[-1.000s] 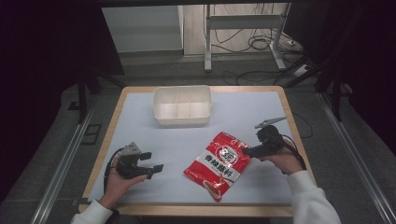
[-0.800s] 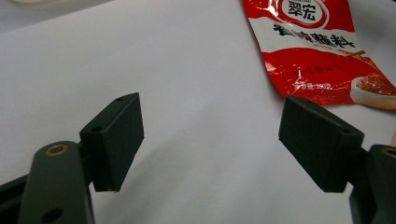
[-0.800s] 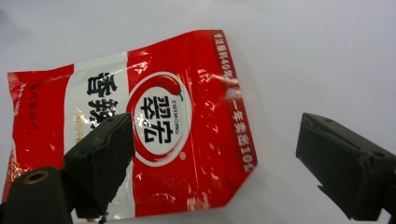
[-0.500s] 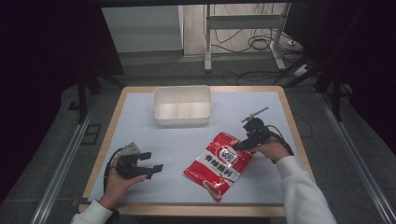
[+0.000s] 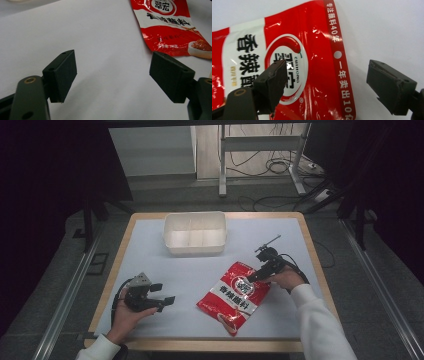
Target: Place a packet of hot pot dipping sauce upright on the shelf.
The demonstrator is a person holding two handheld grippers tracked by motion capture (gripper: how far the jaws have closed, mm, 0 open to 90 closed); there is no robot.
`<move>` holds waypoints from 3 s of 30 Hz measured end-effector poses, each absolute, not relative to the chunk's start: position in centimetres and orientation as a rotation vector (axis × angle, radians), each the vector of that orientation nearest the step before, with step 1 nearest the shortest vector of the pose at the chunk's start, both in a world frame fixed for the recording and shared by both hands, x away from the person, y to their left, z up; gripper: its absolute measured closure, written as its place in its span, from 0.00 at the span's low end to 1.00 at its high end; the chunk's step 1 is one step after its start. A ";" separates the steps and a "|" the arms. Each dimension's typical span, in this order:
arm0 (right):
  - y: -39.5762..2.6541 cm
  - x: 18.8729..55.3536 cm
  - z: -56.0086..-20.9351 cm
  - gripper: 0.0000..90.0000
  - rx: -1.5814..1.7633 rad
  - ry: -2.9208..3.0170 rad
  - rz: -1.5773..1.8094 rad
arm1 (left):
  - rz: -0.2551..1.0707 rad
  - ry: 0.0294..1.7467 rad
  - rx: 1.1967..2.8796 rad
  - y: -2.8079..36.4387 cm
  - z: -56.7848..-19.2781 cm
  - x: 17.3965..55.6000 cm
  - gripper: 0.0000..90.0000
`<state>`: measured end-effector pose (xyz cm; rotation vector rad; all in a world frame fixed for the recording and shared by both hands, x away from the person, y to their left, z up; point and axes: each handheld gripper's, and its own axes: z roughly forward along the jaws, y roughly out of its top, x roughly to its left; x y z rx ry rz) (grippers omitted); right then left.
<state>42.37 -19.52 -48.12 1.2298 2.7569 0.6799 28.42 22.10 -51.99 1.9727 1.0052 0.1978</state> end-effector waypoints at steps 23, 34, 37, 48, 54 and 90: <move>-19.1 42.0 -48.3 0.30 1.213 2.886 0.719 | 0.192 1.005 1.974 22.1 -52.0 28.5 0.24; -19.7 41.8 -47.2 0.50 1.217 2.974 0.879 | 0.190 1.005 1.975 22.0 -52.1 28.5 0.24; -19.4 41.7 -47.5 0.56 1.190 3.008 0.862 | 0.190 1.003 1.976 22.0 -52.0 28.5 0.24; -18.2 42.1 -48.7 0.95 1.198 3.024 0.737 | 0.193 1.005 1.972 22.2 -52.0 28.5 0.24; -18.2 42.0 -48.4 0.97 1.225 3.030 0.727 | 0.194 1.003 1.972 22.2 -52.0 28.5 0.24; -17.5 37.8 -36.5 0.98 0.982 2.912 1.034 | 0.194 1.004 1.978 22.0 -52.0 28.5 0.24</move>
